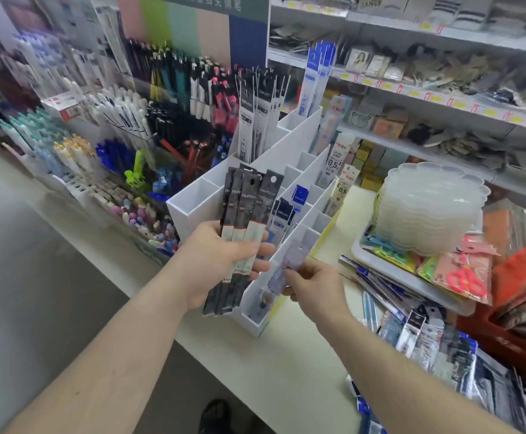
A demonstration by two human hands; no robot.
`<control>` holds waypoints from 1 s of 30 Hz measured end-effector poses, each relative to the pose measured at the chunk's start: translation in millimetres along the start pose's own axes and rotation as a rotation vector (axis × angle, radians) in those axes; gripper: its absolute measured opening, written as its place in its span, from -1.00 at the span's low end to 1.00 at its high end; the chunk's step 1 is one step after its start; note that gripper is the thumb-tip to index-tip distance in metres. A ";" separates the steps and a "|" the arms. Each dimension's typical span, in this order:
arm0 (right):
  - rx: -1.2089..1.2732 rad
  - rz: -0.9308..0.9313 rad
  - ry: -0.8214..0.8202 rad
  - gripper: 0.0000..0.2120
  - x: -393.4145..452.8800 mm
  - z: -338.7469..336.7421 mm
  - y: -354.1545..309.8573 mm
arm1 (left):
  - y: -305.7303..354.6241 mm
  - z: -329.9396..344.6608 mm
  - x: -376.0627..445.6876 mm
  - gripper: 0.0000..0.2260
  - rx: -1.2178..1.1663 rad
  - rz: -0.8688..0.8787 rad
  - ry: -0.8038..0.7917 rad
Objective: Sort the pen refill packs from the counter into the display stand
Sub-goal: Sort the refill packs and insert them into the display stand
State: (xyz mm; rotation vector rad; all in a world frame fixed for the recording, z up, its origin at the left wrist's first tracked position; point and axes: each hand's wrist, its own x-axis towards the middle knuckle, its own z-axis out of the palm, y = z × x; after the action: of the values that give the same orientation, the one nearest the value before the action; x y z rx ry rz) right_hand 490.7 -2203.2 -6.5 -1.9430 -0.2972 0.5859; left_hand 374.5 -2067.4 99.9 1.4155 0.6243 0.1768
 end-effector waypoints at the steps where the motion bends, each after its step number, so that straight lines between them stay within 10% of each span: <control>1: -0.068 0.009 -0.053 -0.85 2.4 6.0 3.5 | -1.1 0.7 0.4 -0.89 -0.003 -0.006 -0.004; 8: -0.311 0.055 -0.117 -0.82 13.7 2.1 0.5 | -2.8 10.8 1.8 -0.88 -0.096 -0.053 -0.079; 15: 0.403 0.049 0.028 -0.81 -29.0 -50.7 -74.3 | -5.8 30.1 3.7 -0.85 -0.304 -0.139 -0.310; 19: 0.295 -0.067 -0.204 -0.92 -60.8 -51.5 -95.7 | -5.3 43.9 5.5 -0.76 -0.232 -0.097 -0.391; 25: 0.450 -0.104 0.145 -0.78 -48.0 -77.8 -80.9 | -1.6 47.8 6.1 -0.79 -0.371 -0.141 -0.388; 30: 0.493 -0.177 0.024 -0.87 -61.7 -87.3 -81.3 | -3.1 54.2 12.3 -0.65 -0.279 -0.105 -0.302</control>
State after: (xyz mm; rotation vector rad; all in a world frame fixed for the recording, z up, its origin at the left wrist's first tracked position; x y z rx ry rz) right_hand 488.3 -2264.3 113.2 -1.4315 -0.2759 0.4657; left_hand 411.2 -2109.0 94.7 1.1088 0.4053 -0.0335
